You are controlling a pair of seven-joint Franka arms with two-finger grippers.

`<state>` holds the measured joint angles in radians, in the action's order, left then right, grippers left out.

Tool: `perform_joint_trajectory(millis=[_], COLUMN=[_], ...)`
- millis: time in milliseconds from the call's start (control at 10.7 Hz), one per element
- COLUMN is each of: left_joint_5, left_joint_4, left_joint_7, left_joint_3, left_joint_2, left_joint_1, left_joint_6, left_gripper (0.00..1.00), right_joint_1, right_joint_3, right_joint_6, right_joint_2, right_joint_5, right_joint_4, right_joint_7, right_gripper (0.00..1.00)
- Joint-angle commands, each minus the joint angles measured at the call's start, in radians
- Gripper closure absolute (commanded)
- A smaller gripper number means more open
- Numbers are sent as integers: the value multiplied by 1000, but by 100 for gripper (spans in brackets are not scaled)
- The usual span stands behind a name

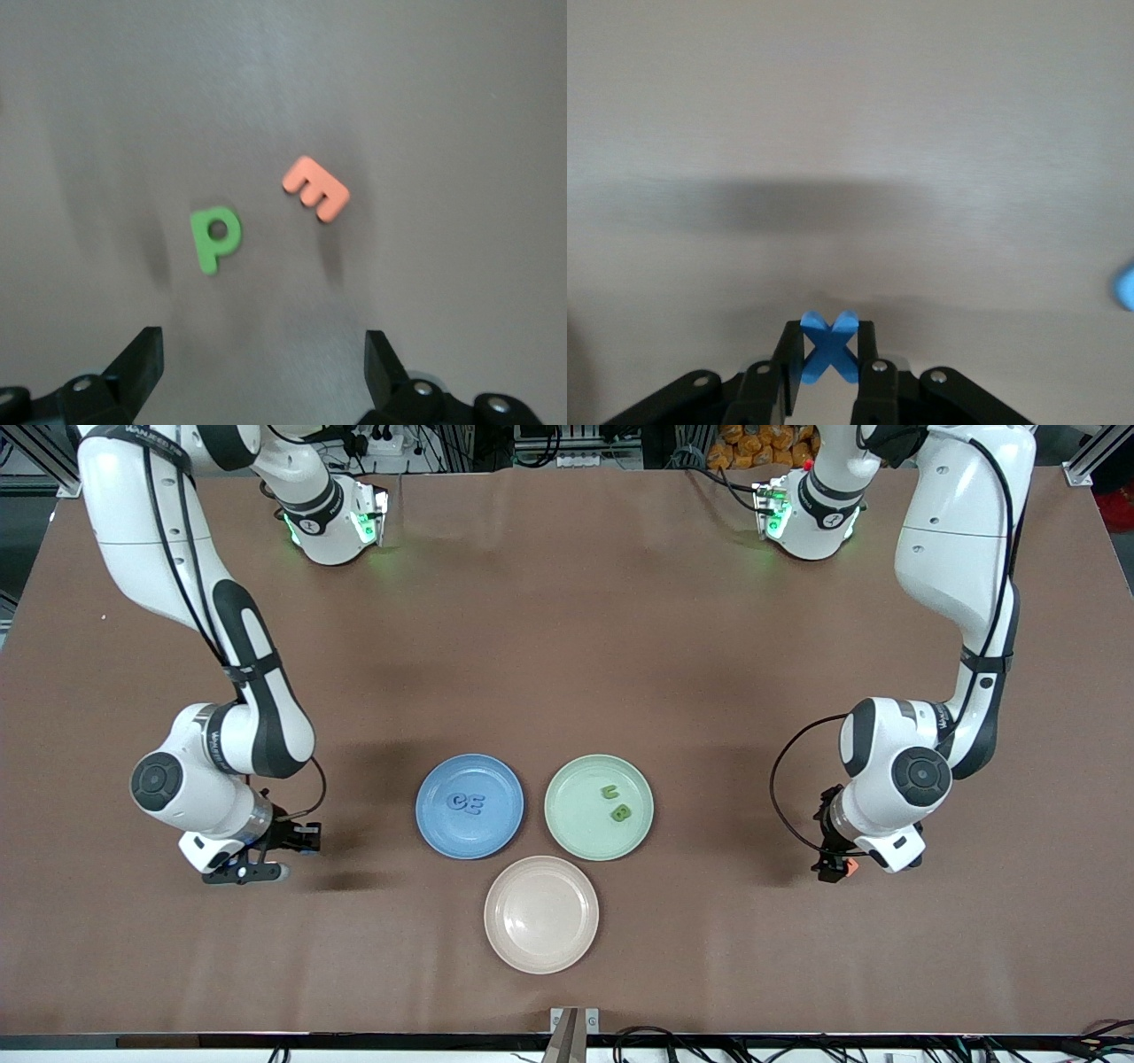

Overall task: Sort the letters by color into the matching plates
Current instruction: 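Release the X on the blue plate while the left gripper reaches the p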

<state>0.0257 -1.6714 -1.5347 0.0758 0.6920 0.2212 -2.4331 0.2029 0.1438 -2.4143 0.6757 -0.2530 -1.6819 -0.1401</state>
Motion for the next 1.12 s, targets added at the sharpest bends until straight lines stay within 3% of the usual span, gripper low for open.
perform_joint_trajectory(millis=[0,186,745,838,931,1024], left_joint_5=[-36,-44,-70,-72,-70,-70], left_joint_4=[-13,-13,-11,-10,-10,-10], left_joint_7=[16,53,105,107,120,122], left_joint_3=[-4,-4,-4,-4,-4,-4], left_joint_2=[10,30,61,60,60,58], left_joint_1=[-37,-39,-46,-52,-54,-57], left_joint_6=[-15,-17,-15,-15,-15,-15], left_gripper=[0,0,0,0,0,0], right_joint_1=[107,174,286,294,296,296], right_joint_3=[0,5,-13,-27,-44,-44], right_joint_6=[20,18,9,9,9,9], right_joint_2=[-42,-42,-25,-21,-19,-21], right_joint_5=[-96,-158,-175,-175,-173,-172], right_joint_4=[-9,-7,16,30,37,40], right_joint_7=[28,52,86,86,86,79], right_gripper=[77,77,74,69,59,2])
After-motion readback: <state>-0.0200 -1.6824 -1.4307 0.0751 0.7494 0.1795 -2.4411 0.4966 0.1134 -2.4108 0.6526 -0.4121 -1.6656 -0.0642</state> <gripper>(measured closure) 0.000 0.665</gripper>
